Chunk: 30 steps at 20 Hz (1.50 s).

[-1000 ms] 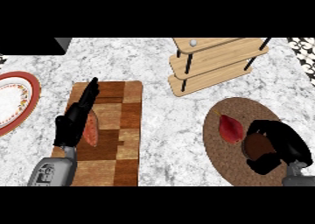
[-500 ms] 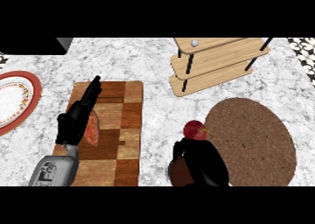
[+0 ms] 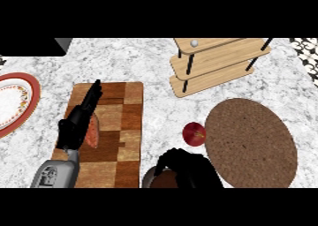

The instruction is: Pick the cupcake from the placemat and place it in the tiered shelf

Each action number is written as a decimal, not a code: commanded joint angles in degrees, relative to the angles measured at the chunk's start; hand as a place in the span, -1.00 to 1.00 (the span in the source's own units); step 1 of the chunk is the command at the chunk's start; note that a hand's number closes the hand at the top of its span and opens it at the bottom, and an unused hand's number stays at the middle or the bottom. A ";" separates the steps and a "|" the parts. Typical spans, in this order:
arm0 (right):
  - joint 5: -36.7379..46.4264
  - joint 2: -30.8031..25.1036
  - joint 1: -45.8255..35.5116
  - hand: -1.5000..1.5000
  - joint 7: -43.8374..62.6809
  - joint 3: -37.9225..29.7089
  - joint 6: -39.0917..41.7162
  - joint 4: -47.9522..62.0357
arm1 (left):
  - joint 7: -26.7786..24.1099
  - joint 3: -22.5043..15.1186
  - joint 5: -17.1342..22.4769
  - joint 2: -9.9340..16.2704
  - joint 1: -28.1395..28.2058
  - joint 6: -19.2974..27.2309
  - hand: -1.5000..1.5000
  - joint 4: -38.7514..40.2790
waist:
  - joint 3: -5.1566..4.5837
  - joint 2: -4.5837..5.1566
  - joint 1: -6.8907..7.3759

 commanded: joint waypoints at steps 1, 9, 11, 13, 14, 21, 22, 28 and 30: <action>-2.86 1.31 -5.07 1.00 8.42 0.22 -1.16 -9.95 | 0.83 0.44 -0.10 1.10 -0.69 -0.53 0.00 -0.57 | -0.02 0.04 0.21; 3.33 1.37 -18.78 1.00 22.22 -6.93 6.99 -18.21 | 3.35 0.72 0.96 0.69 -1.25 -0.85 0.00 -2.62 | -0.02 0.08 0.34; 4.23 1.37 -22.42 1.00 28.00 -6.56 9.84 -23.79 | 2.00 0.75 0.33 0.22 -2.99 -0.36 0.00 0.66 | -0.07 0.04 -0.09; 4.90 1.37 -25.97 1.00 27.03 -11.16 8.29 -20.28 | 0.26 -0.53 -0.72 -0.75 -0.77 0.40 0.00 0.15 | -0.04 0.11 0.25; 3.24 1.37 -31.79 1.00 30.60 -13.21 10.28 -20.09 | -1.94 1.44 0.72 1.15 -1.65 -1.31 0.00 1.98 | -0.09 0.14 0.37; -1.24 1.13 -40.85 1.00 25.80 -29.79 17.29 -15.82 | -1.15 -0.20 0.03 0.51 1.11 -1.61 0.00 0.26 | -0.02 0.15 0.31; -0.11 1.37 -45.04 1.00 27.06 -29.23 16.36 -12.94 | 2.27 0.52 0.17 0.16 -2.02 -0.53 0.00 -0.63 | -0.03 0.10 0.34; -0.31 -0.92 -50.22 1.00 24.49 -37.49 17.70 -9.15 | 3.84 1.08 1.73 1.39 1.61 -2.19 0.00 -5.36 | 0.00 -0.03 0.46; -0.21 -1.77 -51.48 1.00 20.32 -39.81 14.14 -3.45 | 0.30 -0.11 -0.26 0.19 0.55 -1.11 0.00 -0.76 | -0.01 0.16 0.38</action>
